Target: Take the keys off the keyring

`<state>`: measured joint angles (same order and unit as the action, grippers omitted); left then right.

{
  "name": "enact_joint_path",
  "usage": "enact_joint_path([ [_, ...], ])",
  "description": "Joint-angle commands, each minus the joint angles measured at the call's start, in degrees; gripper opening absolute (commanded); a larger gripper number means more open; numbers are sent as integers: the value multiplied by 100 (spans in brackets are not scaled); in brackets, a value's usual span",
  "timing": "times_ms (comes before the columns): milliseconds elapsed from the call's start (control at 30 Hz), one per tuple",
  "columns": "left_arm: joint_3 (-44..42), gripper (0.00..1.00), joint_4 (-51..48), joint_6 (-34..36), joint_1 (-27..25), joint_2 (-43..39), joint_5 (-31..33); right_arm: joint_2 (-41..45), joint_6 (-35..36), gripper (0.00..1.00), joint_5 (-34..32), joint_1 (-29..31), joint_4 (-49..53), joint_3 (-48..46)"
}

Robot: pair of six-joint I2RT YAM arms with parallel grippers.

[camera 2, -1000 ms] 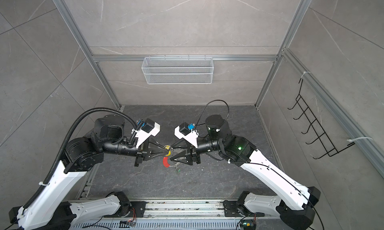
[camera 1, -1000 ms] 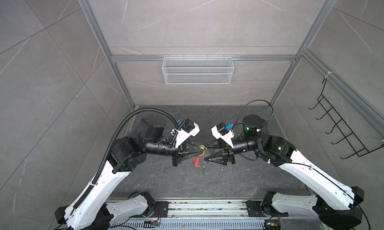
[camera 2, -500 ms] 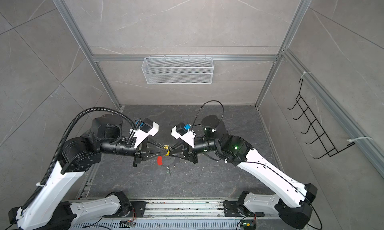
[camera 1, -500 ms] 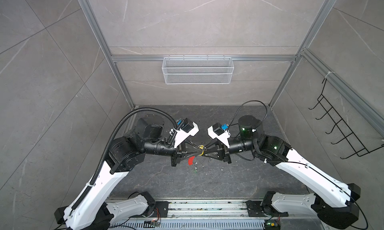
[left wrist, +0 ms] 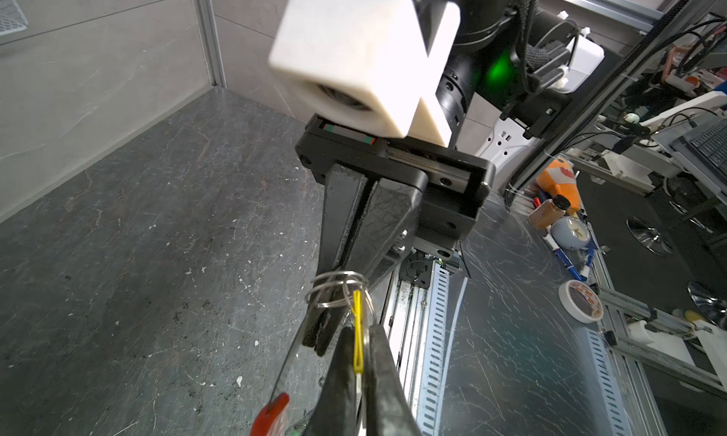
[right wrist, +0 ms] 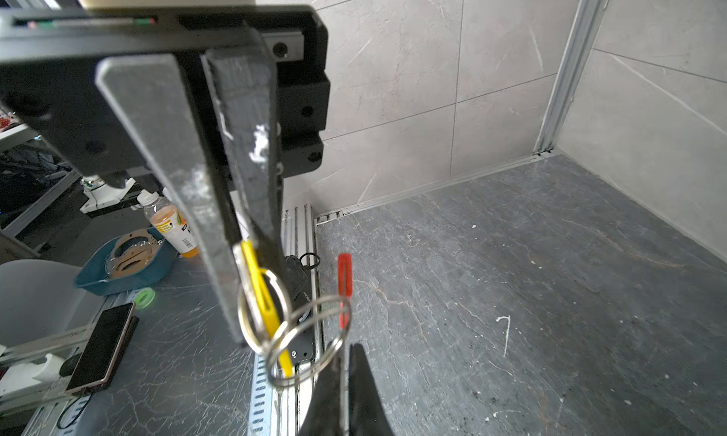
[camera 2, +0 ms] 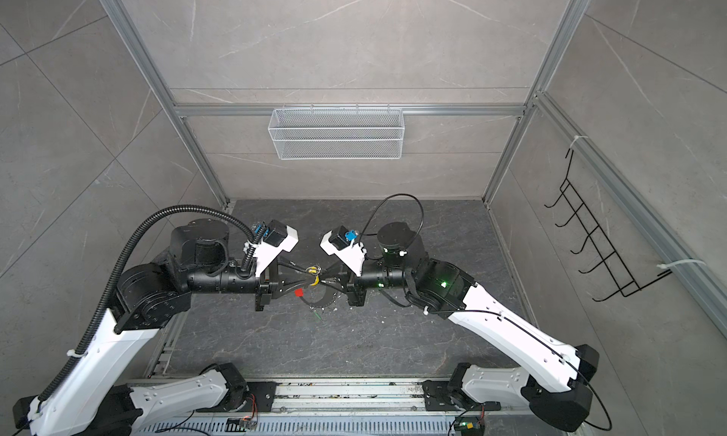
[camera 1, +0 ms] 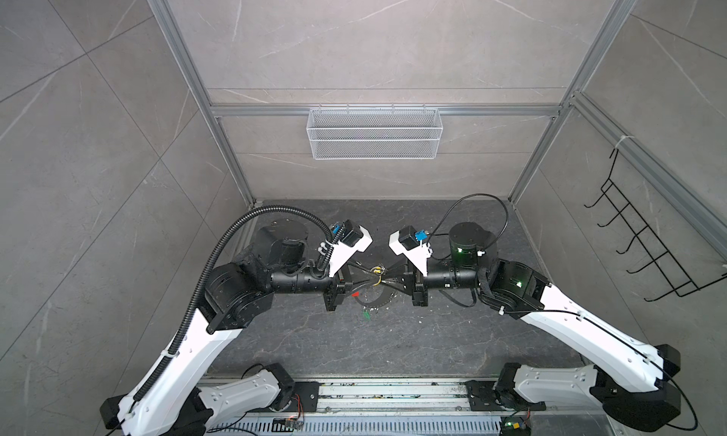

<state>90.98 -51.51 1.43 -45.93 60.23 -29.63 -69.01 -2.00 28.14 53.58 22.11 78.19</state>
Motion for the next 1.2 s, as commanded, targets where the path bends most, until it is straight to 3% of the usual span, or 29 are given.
enact_joint_path([
  [0,-44,0,255,-143,8,-160,142,-7,-254,0,-519,78,-350,-94],
  [233,-71,0,68,-226,9,-94,389,37,-460,0,-1230,304,-754,-225],
  [1167,-317,0,-269,-323,14,-292,528,-33,-448,0,-2524,470,-1052,-222],
])
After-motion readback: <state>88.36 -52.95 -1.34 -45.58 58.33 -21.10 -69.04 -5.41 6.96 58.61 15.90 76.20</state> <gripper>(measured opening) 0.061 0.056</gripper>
